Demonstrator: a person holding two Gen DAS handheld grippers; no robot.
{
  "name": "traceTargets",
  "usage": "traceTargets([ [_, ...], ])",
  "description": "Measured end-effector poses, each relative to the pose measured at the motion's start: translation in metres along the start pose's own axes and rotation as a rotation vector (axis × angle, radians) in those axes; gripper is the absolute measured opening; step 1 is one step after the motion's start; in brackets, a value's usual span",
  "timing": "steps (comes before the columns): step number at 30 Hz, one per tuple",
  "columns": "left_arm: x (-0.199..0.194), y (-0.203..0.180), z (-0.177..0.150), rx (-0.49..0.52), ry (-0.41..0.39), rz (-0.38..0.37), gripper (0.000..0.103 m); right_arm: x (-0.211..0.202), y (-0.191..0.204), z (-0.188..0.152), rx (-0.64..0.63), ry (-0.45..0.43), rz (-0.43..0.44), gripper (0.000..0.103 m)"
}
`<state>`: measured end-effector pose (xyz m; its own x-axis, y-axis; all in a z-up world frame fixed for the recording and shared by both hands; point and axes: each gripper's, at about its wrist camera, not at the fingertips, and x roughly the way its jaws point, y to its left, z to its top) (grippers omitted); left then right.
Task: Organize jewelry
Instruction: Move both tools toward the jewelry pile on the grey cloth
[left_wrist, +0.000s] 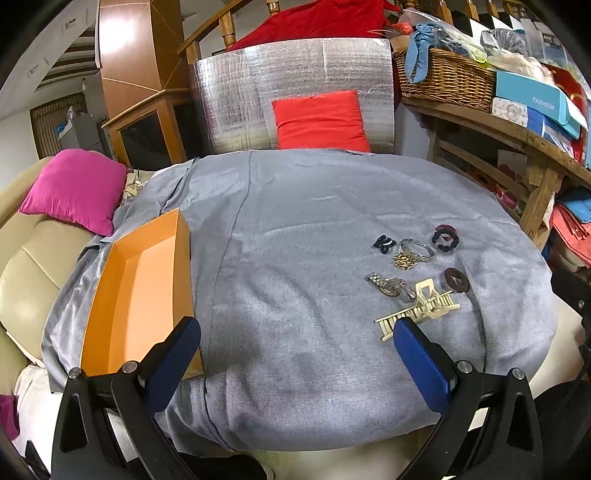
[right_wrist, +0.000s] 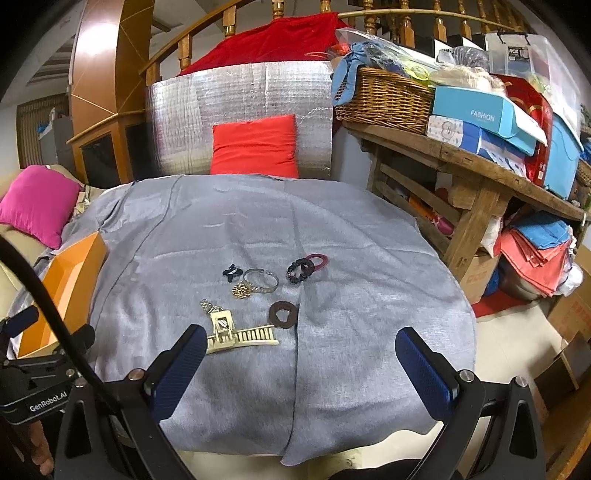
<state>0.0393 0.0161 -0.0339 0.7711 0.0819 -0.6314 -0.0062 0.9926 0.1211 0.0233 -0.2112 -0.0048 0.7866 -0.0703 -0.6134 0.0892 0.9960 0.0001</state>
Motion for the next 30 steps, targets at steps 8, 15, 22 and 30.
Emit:
traceTargets([
  [8,0.012,0.016,0.002,-0.03,0.008,0.029,0.103,0.019,0.006,0.005,0.001,0.023,0.014,0.103],
  [15,0.026,0.038,0.004,-0.063,0.021,0.063,0.103,0.041,0.016,0.014,0.002,0.034,0.028,0.103],
  [22,0.042,0.057,0.007,-0.093,0.039,0.1,0.103,0.066,0.027,0.028,0.009,0.037,0.049,0.103],
  [30,0.061,0.072,0.017,-0.111,0.058,0.125,0.103,0.09,0.036,0.05,0.019,0.025,0.061,0.103],
])
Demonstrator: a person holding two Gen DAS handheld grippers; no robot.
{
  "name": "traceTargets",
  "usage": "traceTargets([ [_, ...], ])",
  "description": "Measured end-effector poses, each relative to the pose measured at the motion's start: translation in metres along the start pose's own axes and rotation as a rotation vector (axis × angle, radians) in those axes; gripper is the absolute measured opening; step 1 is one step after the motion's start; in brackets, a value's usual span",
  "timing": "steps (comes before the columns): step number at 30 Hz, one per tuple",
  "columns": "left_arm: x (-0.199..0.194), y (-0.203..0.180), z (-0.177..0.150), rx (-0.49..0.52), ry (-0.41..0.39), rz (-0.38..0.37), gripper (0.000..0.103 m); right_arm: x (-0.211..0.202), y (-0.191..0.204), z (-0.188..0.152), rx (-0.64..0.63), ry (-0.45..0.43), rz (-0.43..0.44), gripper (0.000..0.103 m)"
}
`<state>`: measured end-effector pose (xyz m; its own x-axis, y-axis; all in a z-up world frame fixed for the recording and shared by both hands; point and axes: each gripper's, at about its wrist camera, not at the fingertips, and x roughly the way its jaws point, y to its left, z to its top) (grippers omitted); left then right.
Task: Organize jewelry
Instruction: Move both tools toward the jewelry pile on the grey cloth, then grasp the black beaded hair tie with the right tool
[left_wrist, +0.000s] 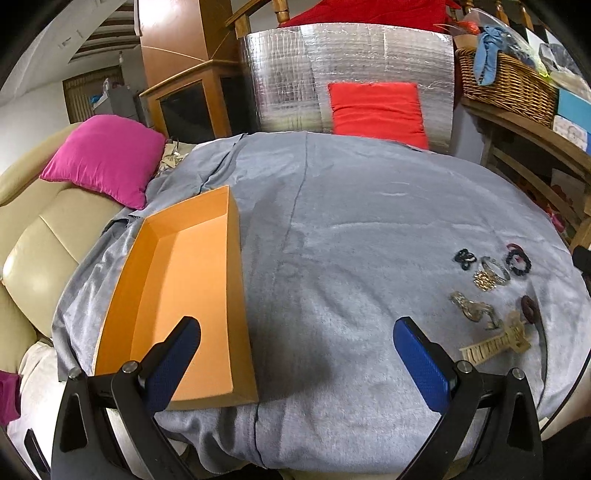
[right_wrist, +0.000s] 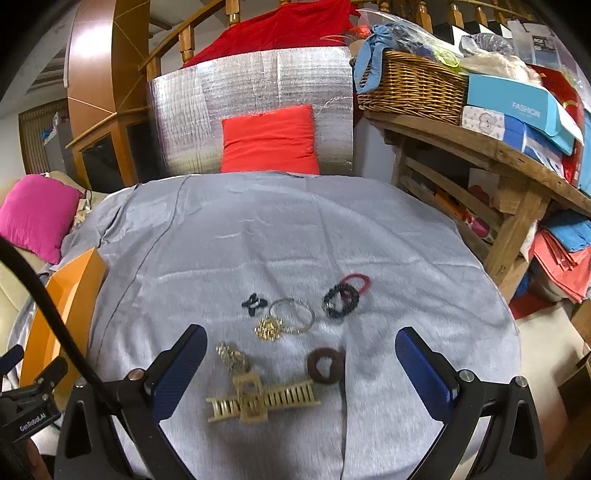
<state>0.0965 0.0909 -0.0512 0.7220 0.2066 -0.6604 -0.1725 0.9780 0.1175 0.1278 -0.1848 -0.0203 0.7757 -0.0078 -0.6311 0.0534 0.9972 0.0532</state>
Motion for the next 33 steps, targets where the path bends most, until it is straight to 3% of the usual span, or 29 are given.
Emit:
traceTargets([
  [8,0.025,-0.01,0.018,0.019,0.021,-0.012,0.103,0.027,-0.012,0.031,0.029,-0.012,0.024,0.103],
  [16,0.047,-0.039,0.046,0.073,-0.005,-0.033,0.103,0.097,-0.061,0.046,0.233,0.118,0.247,0.103],
  [20,0.06,-0.058,0.057,0.103,-0.009,-0.05,0.103,0.128,-0.077,0.041,0.289,0.18,0.317,0.103],
  [28,0.123,-0.093,0.062,0.102,0.115,-0.23,0.103,0.185,-0.131,0.037,0.538,0.295,0.414,0.1],
  [31,0.146,-0.099,0.062,0.048,0.2,-0.343,0.103,0.2,-0.14,0.037,0.587,0.319,0.421,0.093],
  [33,0.155,-0.102,0.064,0.016,0.209,-0.381,0.103,0.209,-0.142,0.04,0.593,0.326,0.398,0.092],
])
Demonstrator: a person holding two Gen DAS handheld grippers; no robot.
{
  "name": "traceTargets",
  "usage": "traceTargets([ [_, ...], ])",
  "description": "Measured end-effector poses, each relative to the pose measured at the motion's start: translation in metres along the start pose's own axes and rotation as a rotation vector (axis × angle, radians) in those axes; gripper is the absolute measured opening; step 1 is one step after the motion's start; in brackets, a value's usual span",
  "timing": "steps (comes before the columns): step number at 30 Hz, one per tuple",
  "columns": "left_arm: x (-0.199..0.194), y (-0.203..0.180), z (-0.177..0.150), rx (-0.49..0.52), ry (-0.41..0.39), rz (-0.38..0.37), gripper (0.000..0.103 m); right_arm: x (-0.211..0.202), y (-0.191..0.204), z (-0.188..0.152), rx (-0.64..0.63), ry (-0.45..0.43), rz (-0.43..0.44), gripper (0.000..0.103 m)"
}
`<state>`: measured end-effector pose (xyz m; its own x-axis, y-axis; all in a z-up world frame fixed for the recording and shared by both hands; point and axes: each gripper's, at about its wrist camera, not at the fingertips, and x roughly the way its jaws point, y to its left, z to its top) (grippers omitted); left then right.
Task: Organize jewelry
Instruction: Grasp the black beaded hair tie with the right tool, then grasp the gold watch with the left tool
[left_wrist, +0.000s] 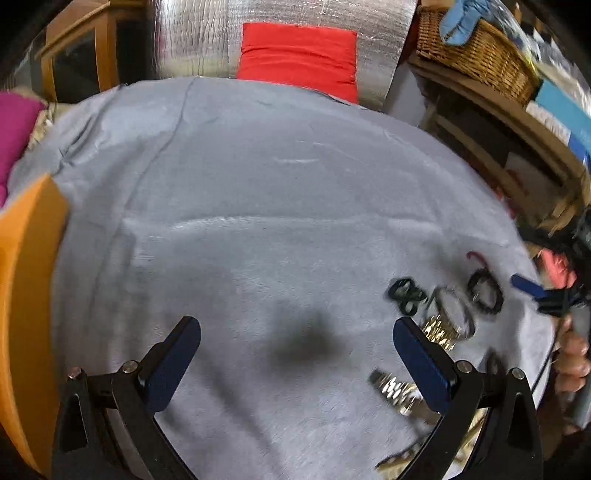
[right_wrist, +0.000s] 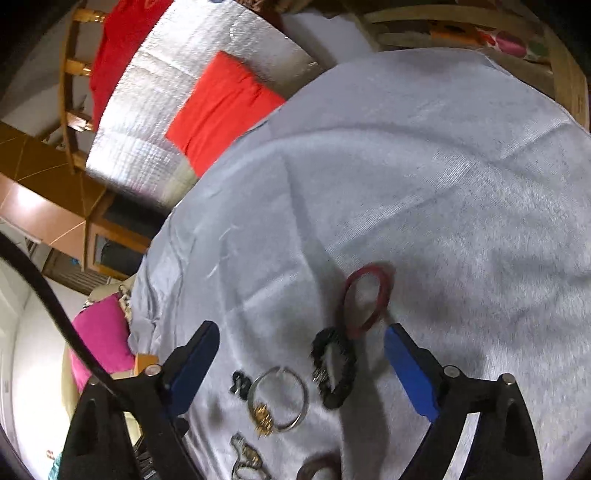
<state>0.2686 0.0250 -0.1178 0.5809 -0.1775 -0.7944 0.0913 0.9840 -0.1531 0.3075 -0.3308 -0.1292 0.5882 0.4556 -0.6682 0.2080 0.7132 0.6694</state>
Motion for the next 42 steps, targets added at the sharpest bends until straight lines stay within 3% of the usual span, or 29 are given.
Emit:
traceTargets([
  [6,-0.001,-0.017,-0.002,0.081,0.0,-0.051,0.103,0.025,0.009,-0.003,-0.03,0.112,-0.065,0.071],
  [10,0.0,-0.022,-0.01,0.145,0.031,-0.063,0.096,0.04,0.016,-0.015,-0.093,0.175,-0.153,0.035],
  [15,-0.011,-0.021,-0.02,0.186,0.043,-0.098,0.094,0.038,0.019,-0.029,-0.154,0.159,-0.203,0.016],
  [21,-0.033,-0.024,-0.034,0.247,0.023,-0.136,0.094,0.014,0.027,-0.038,-0.185,0.071,-0.168,0.015],
  [28,-0.04,-0.028,-0.044,0.243,0.063,-0.209,0.094,-0.011,0.034,-0.047,-0.214,0.017,-0.128,0.015],
  [38,-0.02,-0.05,-0.05,0.162,0.19,-0.335,0.092,-0.012,0.028,-0.048,-0.194,0.024,-0.124,0.015],
  [40,-0.013,-0.053,-0.05,0.153,0.213,-0.334,0.065,-0.01,0.021,-0.044,-0.166,0.037,-0.116,0.015],
  [42,-0.001,-0.055,-0.052,0.129,0.261,-0.346,0.047,-0.008,0.014,-0.041,-0.135,0.051,-0.114,0.015],
])
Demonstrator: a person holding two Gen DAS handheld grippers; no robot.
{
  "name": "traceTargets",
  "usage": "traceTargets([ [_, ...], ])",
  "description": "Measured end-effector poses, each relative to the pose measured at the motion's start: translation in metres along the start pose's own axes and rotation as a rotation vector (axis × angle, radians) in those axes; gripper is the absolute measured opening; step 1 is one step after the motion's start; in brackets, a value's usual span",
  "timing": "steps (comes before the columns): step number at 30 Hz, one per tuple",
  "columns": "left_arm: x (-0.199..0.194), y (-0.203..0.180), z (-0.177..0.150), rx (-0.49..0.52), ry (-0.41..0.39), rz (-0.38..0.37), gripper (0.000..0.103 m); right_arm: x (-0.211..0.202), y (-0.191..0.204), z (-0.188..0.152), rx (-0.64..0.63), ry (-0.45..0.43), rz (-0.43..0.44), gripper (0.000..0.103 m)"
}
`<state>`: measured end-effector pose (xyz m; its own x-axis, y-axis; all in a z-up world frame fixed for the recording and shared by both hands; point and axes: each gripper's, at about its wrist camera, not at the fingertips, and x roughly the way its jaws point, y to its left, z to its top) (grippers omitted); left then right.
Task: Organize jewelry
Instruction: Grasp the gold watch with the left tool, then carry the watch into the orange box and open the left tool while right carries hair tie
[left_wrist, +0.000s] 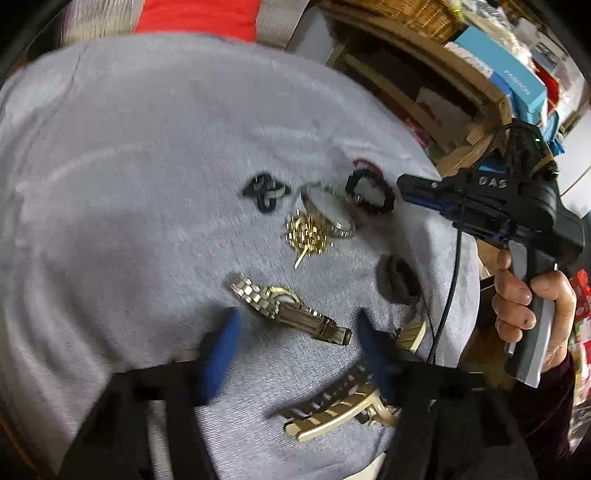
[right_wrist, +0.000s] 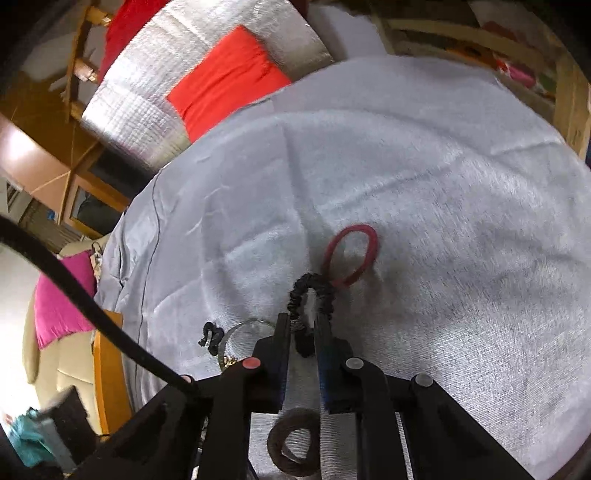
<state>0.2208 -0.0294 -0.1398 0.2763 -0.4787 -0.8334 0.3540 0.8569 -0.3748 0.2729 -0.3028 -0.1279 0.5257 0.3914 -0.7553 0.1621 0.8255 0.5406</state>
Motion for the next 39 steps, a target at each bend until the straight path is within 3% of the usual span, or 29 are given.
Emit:
traceTargets([
  [3,0.01,0.001,0.0,-0.029,0.025,-0.023,0.046,0.002,-0.009,0.004,0.045,0.02,0.0,0.02],
  [4,0.009,0.0,0.0,-0.021,0.022,-0.02,0.046,0.002,-0.011,0.005,0.058,0.023,0.002,0.033],
  [5,0.009,-0.003,0.0,-0.009,0.018,-0.024,0.046,0.001,-0.013,0.006,0.07,0.018,-0.005,0.053],
  [6,0.009,-0.005,0.0,-0.005,0.014,-0.029,0.046,0.0,-0.015,0.007,0.077,0.006,-0.014,0.062],
  [9,0.012,-0.002,0.001,-0.018,0.014,-0.028,0.046,0.0,-0.013,0.009,0.057,-0.038,-0.02,0.065],
  [12,0.012,0.005,0.001,-0.039,0.009,-0.033,0.044,0.013,-0.008,0.01,0.042,-0.001,-0.019,0.048],
  [15,0.011,0.006,0.0,-0.041,0.005,-0.039,0.036,0.032,-0.001,0.007,0.018,0.052,-0.054,0.035],
  [16,0.011,0.007,-0.001,-0.039,0.005,-0.041,0.028,0.039,0.001,0.006,0.005,0.062,-0.07,0.028],
  [17,0.011,0.006,-0.002,-0.029,0.003,-0.044,0.025,0.043,0.003,0.003,-0.01,0.064,-0.088,0.018],
  [19,0.006,0.006,-0.003,-0.014,-0.012,-0.019,0.025,0.043,0.008,0.002,-0.039,0.04,-0.133,0.01],
  [25,-0.01,-0.002,-0.002,0.071,-0.099,0.118,0.024,0.021,0.02,-0.002,-0.082,-0.055,-0.129,0.009],
  [29,-0.023,-0.008,-0.004,0.143,-0.162,0.247,0.024,0.013,0.025,0.001,-0.081,-0.086,-0.101,0.009],
  [39,-0.047,0.003,-0.002,0.143,-0.274,0.45,0.024,0.004,0.05,-0.005,-0.128,-0.123,-0.024,0.009],
])
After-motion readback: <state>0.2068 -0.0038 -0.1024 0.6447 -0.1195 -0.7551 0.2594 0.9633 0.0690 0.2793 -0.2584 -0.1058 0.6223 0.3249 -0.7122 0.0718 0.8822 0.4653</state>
